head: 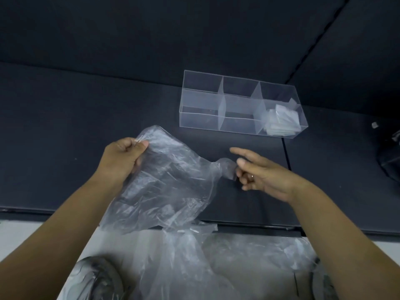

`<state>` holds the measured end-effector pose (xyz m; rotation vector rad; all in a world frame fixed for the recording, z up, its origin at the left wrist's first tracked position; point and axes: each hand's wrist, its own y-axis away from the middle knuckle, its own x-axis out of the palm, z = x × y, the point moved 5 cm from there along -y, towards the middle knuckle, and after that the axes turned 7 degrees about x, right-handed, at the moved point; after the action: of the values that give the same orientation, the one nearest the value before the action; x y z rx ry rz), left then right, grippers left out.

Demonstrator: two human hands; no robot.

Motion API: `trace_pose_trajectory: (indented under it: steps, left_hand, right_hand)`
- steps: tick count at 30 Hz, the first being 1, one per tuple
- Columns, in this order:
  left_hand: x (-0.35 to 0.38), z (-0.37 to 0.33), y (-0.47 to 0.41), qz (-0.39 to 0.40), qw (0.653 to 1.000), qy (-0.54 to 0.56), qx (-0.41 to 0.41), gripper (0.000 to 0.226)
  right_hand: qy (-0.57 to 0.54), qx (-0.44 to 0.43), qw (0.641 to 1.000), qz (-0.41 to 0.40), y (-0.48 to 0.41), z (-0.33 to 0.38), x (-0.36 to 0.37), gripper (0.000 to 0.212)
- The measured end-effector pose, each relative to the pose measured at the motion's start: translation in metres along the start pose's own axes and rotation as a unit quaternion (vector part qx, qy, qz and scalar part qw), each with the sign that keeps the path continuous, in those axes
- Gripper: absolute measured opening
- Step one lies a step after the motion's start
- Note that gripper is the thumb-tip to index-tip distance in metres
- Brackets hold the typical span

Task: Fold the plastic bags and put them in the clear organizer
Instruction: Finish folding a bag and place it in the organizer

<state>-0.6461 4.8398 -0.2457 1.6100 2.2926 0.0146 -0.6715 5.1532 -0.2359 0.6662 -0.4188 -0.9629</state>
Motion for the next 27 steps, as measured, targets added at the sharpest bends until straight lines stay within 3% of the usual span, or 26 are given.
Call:
trace_pose_trajectory:
  steps: [2, 5, 9, 13, 17, 21, 23, 26, 27]
  left_hand:
    - [-0.002, 0.004, -0.002, 0.003, 1.000, 0.002, -0.007, 0.040]
    - [-0.003, 0.009, -0.005, 0.002, 1.000, 0.006, -0.015, 0.038]
    - [-0.010, 0.014, -0.011, -0.030, 0.997, 0.053, -0.042, 0.034]
    - [-0.018, 0.019, -0.018, -0.075, 0.991, 0.083, -0.071, 0.027]
    - [-0.011, 0.013, -0.026, -0.066, 0.991, 0.098, -0.059, 0.026]
    - [-0.006, 0.007, -0.029, -0.110, 0.989, 0.087, -0.049, 0.026]
    - [-0.010, 0.010, -0.028, -0.144, 0.985, 0.063, -0.072, 0.025]
    - [-0.018, 0.018, -0.022, -0.109, 0.979, 0.093, -0.143, 0.034]
    - [-0.020, 0.022, -0.017, -0.076, 0.974, 0.131, -0.166, 0.039]
  right_hand:
    - [0.031, 0.010, 0.999, 0.010, -0.008, 0.003, 0.008, 0.053]
    - [0.077, -0.003, 0.997, -0.003, -0.016, 0.009, 0.015, 0.013]
    - [0.137, -0.018, 0.990, -0.018, -0.014, 0.014, 0.002, 0.028]
    - [-0.045, -0.017, 0.998, -0.051, -0.003, 0.015, -0.035, 0.045]
    - [-0.156, -0.075, 0.969, -0.177, -0.002, 0.030, -0.059, 0.004]
    - [-0.183, -0.105, 0.909, -0.359, -0.003, 0.037, -0.078, 0.018]
    - [-0.149, -0.109, 0.893, -0.411, 0.002, 0.035, -0.074, 0.020]
    - [-0.049, -0.144, 0.940, -0.307, 0.008, 0.028, -0.028, 0.006]
    - [-0.004, -0.149, 0.958, -0.246, 0.012, 0.023, -0.007, 0.013]
